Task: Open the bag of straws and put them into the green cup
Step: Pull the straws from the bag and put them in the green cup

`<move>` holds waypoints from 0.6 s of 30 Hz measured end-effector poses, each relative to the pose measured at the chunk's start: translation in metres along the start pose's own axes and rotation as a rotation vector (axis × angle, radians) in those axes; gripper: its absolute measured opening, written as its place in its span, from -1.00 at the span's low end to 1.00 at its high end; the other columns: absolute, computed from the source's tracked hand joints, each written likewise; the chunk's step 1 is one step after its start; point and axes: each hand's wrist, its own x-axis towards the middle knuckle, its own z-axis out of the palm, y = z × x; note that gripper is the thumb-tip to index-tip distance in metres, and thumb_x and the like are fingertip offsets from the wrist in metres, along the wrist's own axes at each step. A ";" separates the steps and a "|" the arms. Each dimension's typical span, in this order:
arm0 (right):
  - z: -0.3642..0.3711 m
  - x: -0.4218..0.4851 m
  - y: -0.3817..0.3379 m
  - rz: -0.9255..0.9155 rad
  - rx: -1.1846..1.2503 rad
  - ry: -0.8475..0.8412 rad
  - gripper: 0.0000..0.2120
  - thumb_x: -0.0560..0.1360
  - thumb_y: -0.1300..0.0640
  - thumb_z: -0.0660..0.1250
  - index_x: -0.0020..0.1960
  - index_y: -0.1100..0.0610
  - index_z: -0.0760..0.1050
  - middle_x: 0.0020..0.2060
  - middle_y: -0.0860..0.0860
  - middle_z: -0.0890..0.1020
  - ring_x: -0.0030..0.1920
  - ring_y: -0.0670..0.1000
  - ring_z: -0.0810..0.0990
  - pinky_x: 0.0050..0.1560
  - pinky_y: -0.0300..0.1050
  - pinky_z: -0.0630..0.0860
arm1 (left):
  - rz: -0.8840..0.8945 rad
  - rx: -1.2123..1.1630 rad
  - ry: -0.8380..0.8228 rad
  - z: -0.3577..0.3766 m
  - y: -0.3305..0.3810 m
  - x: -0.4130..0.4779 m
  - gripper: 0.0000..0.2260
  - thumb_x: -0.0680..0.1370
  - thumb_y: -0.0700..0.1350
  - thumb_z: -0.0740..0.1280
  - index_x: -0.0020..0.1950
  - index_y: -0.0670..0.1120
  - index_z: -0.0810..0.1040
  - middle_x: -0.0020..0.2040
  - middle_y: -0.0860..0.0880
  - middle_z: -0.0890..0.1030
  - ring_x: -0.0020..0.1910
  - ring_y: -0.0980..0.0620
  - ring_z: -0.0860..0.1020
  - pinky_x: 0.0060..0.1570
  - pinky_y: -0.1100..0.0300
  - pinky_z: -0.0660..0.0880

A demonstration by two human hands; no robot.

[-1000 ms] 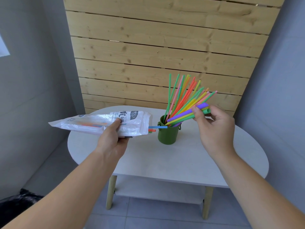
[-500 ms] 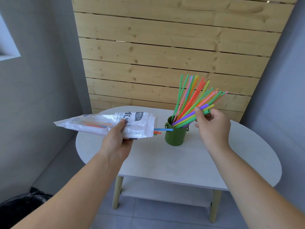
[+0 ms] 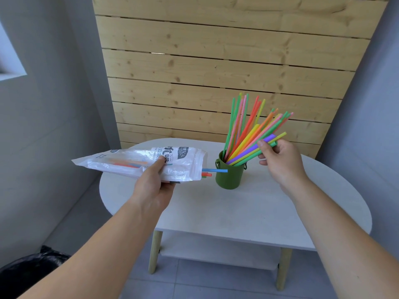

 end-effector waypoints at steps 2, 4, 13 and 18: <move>-0.005 0.005 -0.001 0.010 -0.023 -0.043 -0.80 0.62 0.00 0.32 -0.04 0.13 0.55 -0.23 0.06 0.64 -0.25 -0.03 0.65 -0.23 -0.17 0.58 | -0.004 0.003 -0.003 0.000 0.000 0.000 -0.86 0.63 -0.25 0.39 0.18 -0.14 0.55 -0.15 -0.04 0.79 -0.19 0.04 0.77 -0.32 0.15 0.67; -0.008 0.010 -0.002 0.005 -0.021 -0.070 -0.82 0.63 0.02 0.30 -0.04 0.12 0.53 -0.22 0.07 0.61 -0.24 -0.03 0.63 -0.32 -0.30 0.54 | -0.008 0.005 -0.004 0.000 -0.001 0.000 -0.86 0.63 -0.25 0.39 0.18 -0.14 0.55 -0.16 -0.04 0.78 -0.19 0.04 0.77 -0.33 0.15 0.66; 0.002 0.005 0.005 0.063 0.112 0.040 -0.89 0.59 0.02 0.37 -0.05 0.05 0.56 -0.24 -0.02 0.63 -0.23 -0.06 0.62 -0.31 -0.21 0.58 | -0.006 0.010 0.003 0.003 -0.004 0.001 -0.70 0.62 -0.24 0.40 0.35 -0.15 0.53 -0.16 -0.03 0.78 -0.21 0.04 0.76 -0.37 0.16 0.65; 0.003 0.000 0.005 0.079 0.125 0.023 -0.90 0.57 0.01 0.40 -0.07 0.02 0.58 -0.20 -0.02 0.66 -0.19 -0.05 0.65 -0.32 -0.23 0.60 | -0.008 0.015 -0.011 0.005 -0.007 0.000 -0.70 0.63 -0.25 0.39 0.36 -0.16 0.53 -0.17 -0.03 0.78 -0.22 0.05 0.76 -0.36 0.17 0.65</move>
